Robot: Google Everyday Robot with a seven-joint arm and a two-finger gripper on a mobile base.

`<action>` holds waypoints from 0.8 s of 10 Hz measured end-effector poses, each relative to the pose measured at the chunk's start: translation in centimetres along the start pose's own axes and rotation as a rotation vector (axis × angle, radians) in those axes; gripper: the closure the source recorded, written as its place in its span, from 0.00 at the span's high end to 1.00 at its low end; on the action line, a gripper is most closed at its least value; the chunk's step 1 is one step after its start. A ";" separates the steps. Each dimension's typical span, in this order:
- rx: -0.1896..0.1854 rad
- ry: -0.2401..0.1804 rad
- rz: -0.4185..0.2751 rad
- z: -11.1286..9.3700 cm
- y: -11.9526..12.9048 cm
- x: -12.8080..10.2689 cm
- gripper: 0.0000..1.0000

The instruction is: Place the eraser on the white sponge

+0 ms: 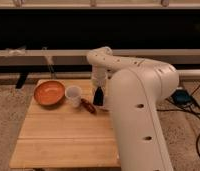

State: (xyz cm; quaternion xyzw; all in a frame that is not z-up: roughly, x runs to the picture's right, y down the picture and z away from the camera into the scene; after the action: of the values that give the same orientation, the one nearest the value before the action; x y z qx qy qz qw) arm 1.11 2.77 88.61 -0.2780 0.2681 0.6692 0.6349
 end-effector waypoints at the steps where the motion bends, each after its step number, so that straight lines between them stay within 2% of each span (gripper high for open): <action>1: 0.001 0.002 0.007 0.3 -0.3 -0.2 0.23; 4: 0.006 0.011 0.026 1.7 -1.6 -1.0 0.56; 6: 0.010 0.018 0.037 2.2 -2.6 -1.3 0.74; 7: 0.012 0.019 0.045 2.3 -3.2 -1.5 0.80; 8: 0.014 0.018 0.050 2.4 -3.5 -1.5 0.80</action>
State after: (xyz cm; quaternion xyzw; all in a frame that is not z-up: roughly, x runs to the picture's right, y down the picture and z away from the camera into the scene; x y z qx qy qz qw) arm 4.63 3.60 91.32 -0.2730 0.2854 0.6804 0.6174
